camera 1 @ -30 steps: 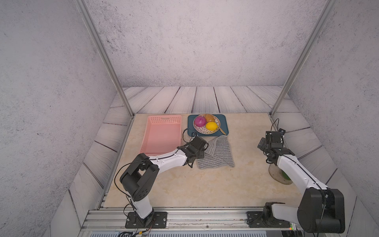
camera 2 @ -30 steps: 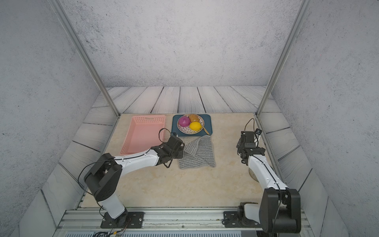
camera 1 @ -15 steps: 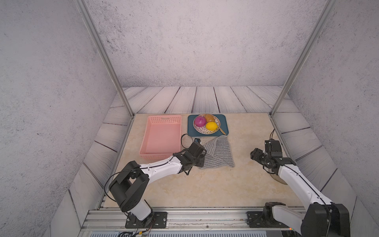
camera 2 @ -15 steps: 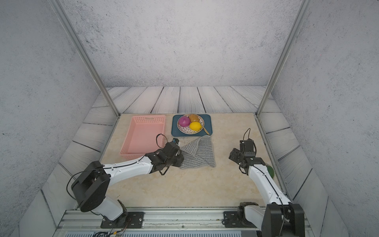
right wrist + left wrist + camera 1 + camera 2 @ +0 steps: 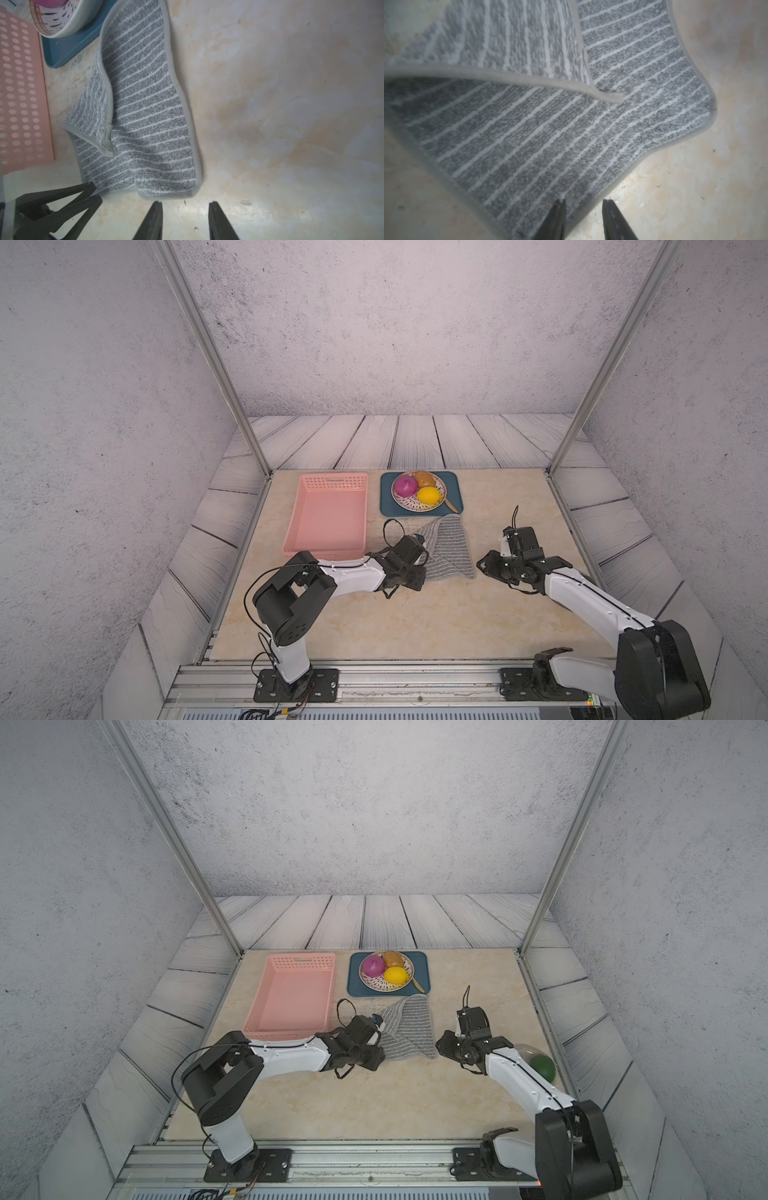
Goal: Fold the square dishcloth
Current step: Flatten out the cleaning item at the center of the board.
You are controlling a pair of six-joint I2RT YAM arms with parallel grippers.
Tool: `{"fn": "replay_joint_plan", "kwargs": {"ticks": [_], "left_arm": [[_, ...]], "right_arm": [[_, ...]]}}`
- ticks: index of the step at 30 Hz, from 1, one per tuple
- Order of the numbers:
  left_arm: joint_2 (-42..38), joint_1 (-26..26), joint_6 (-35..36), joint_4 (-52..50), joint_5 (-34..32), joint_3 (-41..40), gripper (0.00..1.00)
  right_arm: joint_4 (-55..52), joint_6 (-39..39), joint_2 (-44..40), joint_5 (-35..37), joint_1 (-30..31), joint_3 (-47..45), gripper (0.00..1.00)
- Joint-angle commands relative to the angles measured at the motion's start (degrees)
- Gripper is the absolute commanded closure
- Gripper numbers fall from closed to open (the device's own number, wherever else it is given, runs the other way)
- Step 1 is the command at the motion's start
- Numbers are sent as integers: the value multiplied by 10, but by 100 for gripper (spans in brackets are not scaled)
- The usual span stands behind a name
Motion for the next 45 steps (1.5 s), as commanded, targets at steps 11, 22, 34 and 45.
{"fn": "replay_joint_plan", "kwargs": {"ticks": [11,22,34,45], "left_arm": [[4,-1,-9,-49,-34,-16,68],[-33,1,-30,-70,-50,-69,73],[-67,-4,-59,-49,27,-132,78],[-200,-7,-60,-107,-20,-108,54]], "right_arm": [[50,12,153,-39,34,60,77],[-37,30,190,-11,33,66,82],[-75,49,144,-22,35,-14,81],[-111,18,88,-6,36,28,66]]}}
